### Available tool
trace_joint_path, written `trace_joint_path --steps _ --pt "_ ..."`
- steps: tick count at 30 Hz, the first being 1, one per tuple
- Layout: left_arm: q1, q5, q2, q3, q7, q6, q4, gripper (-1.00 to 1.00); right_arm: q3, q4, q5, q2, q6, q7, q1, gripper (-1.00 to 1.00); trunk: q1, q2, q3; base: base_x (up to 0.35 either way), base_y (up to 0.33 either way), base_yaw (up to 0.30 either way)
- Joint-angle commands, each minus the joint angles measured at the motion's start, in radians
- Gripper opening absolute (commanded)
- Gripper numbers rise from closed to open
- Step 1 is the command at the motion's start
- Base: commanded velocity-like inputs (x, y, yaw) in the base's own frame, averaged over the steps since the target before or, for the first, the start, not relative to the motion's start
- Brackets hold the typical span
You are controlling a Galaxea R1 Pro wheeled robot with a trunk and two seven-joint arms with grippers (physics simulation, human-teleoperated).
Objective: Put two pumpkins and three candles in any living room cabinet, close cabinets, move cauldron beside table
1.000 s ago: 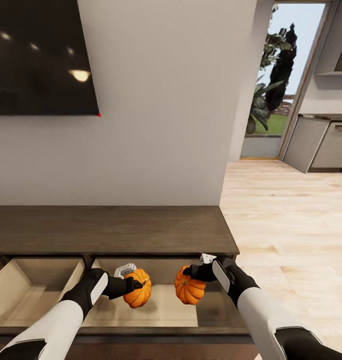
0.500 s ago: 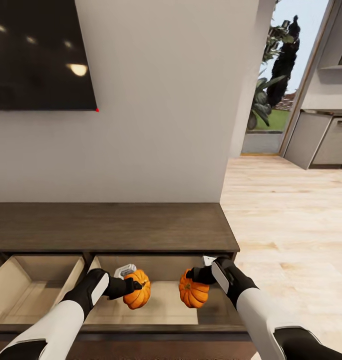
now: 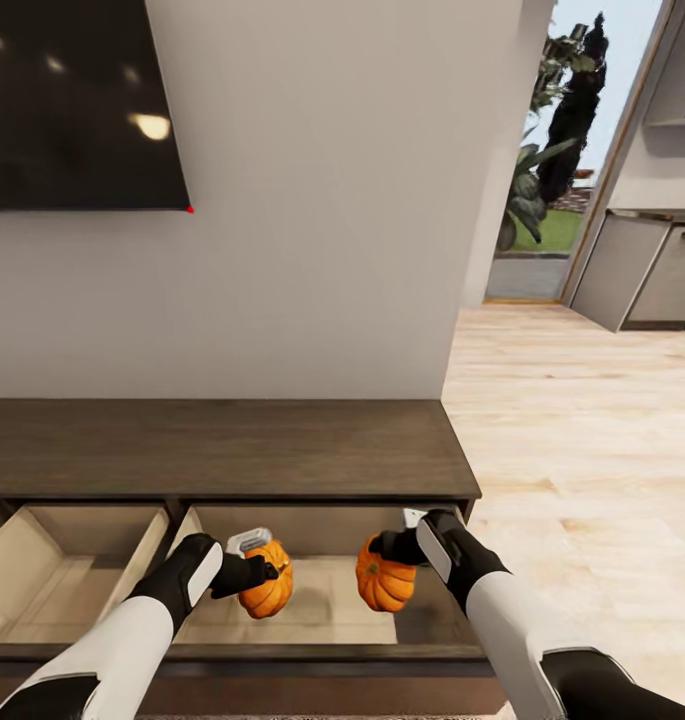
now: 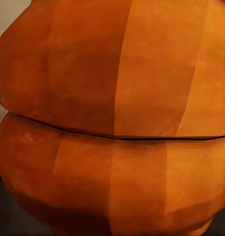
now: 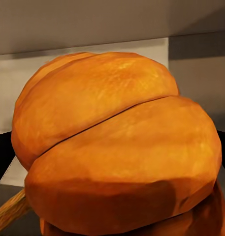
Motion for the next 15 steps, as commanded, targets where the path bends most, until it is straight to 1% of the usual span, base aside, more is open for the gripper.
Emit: trace_joint_path --steps 1,5,8,10,12,13,14,15 --pt "-0.001 0.002 -0.001 0.008 0.007 0.007 -0.001 -1.0 0.001 -0.001 -0.005 0.0 0.004 -0.003 -0.004 -1.0 0.0 0.0 -0.003 0.0 0.0 0.0" --pt "-0.002 0.002 0.0 0.008 0.012 0.002 -0.001 -1.0 0.002 -0.001 -0.006 0.0 0.004 -0.003 -0.009 -1.0 0.0 0.0 -0.009 0.0 0.0 0.0" --pt "-0.002 0.004 0.001 0.008 0.001 -0.004 -0.001 -1.0 0.001 -0.003 -0.008 -0.001 0.005 0.002 -0.01 -1.0 0.0 0.0 -0.014 0.0 0.0 0.0" --pt "-0.002 0.003 0.001 0.008 -0.023 -0.006 -0.001 -1.0 0.0 -0.006 -0.008 -0.001 0.008 0.006 -0.011 -1.0 0.0 0.0 -0.017 0.0 0.0 0.0" --pt "-0.003 0.003 0.005 0.008 -0.07 -0.008 -0.002 -1.0 0.0 -0.007 -0.009 -0.001 0.01 0.011 -0.011 -1.0 0.0 0.0 -0.02 0.0 0.0 0.0" --pt "-0.003 0.003 0.008 0.008 -0.093 -0.008 -0.002 -1.0 0.0 -0.008 -0.009 -0.001 0.011 0.021 -0.011 -1.0 0.0 0.0 -0.022 0.0 0.0 0.0" --pt "-0.003 0.002 0.009 0.008 -0.103 -0.009 -0.002 -1.0 0.0 -0.007 -0.009 -0.001 0.011 0.032 -0.011 -1.0 0.0 0.0 -0.024 0.0 0.0 0.0" --pt "-0.003 0.002 0.011 0.008 -0.117 -0.01 -0.002 -1.0 0.001 -0.007 -0.008 -0.002 0.011 0.062 -0.011 -1.0 0.0 0.0 -0.025 0.0 0.0 0.0"
